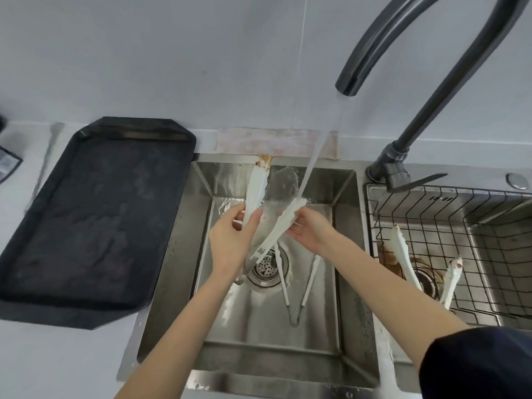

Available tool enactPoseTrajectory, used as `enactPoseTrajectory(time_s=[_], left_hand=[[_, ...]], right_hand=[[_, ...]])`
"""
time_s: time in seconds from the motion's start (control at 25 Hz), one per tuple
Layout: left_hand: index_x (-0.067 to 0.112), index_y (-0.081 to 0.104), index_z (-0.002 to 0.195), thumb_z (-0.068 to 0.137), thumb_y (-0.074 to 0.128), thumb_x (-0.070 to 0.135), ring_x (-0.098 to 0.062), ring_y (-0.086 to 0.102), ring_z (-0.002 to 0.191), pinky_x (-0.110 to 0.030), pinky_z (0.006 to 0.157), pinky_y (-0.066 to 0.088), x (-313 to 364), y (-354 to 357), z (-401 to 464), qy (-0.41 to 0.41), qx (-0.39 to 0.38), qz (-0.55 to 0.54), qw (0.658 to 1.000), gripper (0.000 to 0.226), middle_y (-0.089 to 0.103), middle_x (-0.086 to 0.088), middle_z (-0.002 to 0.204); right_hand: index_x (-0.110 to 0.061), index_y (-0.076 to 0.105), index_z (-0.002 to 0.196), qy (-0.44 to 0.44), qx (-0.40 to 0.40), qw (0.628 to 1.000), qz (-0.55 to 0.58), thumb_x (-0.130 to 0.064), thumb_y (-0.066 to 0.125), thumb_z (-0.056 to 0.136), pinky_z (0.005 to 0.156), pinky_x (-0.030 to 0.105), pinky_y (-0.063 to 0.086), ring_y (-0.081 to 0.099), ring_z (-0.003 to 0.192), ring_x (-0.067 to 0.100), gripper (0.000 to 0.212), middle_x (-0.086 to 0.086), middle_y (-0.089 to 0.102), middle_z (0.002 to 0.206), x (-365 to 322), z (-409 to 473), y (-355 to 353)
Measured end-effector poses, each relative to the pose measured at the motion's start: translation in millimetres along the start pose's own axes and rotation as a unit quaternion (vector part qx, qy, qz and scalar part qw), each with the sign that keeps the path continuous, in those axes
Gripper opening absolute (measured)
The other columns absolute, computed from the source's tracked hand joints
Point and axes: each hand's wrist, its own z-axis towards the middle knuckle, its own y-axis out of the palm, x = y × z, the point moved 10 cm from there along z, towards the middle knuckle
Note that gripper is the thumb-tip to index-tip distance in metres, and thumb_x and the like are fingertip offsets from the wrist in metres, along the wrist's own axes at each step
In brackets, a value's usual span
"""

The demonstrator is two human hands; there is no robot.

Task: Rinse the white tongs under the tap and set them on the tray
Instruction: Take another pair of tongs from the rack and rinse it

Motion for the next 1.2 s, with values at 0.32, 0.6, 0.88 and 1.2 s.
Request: enactPoseTrajectory(time_s=[0.32, 0.6, 0.88, 1.2], left_hand=[[0.010, 0.057, 0.075, 0.089, 0.055, 0.034, -0.011, 0.039, 0.056, -0.019, 0.059, 0.035, -38, 14, 2, -0.145, -0.022, -0.100, 0.984, 0.027, 0.046, 0.002, 0.062], [0.011, 0.065, 0.095, 0.096, 0.043, 0.034, -0.007, 0.051, 0.049, -0.016, 0.043, 0.045, -86, 47, -28, -0.338, -0.100, -0.221, 0.909, 0.031, 0.060, 0.004, 0.063], [0.012, 0.065, 0.088, 0.097, 0.039, 0.032, -0.008, 0.057, 0.044, -0.015, 0.040, 0.048, -86, 71, -45, -0.361, -0.151, -0.248, 0.886, 0.035, 0.062, -0.003, 0.067], [0.004, 0.054, 0.112, 0.099, 0.035, 0.027, -0.008, 0.069, 0.054, -0.019, 0.051, 0.057, -77, 89, -50, -0.347, -0.200, -0.264, 0.878, 0.032, 0.068, -0.005, 0.086]], right_hand=[[-0.012, 0.049, 0.082, 0.020, 0.002, 0.990, 0.141, -0.034, 0.044, 0.097, 0.063, 0.029, 0.051, 0.057, 0.069, 0.019, 0.027, 0.008, 0.048, 0.072, -7, 15, 11], [-0.016, 0.045, 0.065, 0.008, 0.003, 0.990, 0.142, -0.041, 0.049, 0.093, 0.036, 0.015, 0.041, 0.045, 0.031, 0.007, 0.038, -0.003, 0.048, 0.035, -25, 14, 21], [-0.009, 0.058, 0.082, -0.023, -0.072, 0.977, 0.197, -0.026, 0.029, 0.102, 0.045, 0.017, 0.049, 0.053, 0.041, 0.008, 0.039, -0.001, 0.058, 0.053, -34, 3, 22], [-0.014, 0.055, 0.090, -0.105, -0.059, 0.992, 0.041, -0.018, 0.052, 0.094, 0.048, 0.017, 0.047, 0.053, 0.048, 0.005, 0.006, -0.002, 0.054, 0.069, -49, -19, 20]])
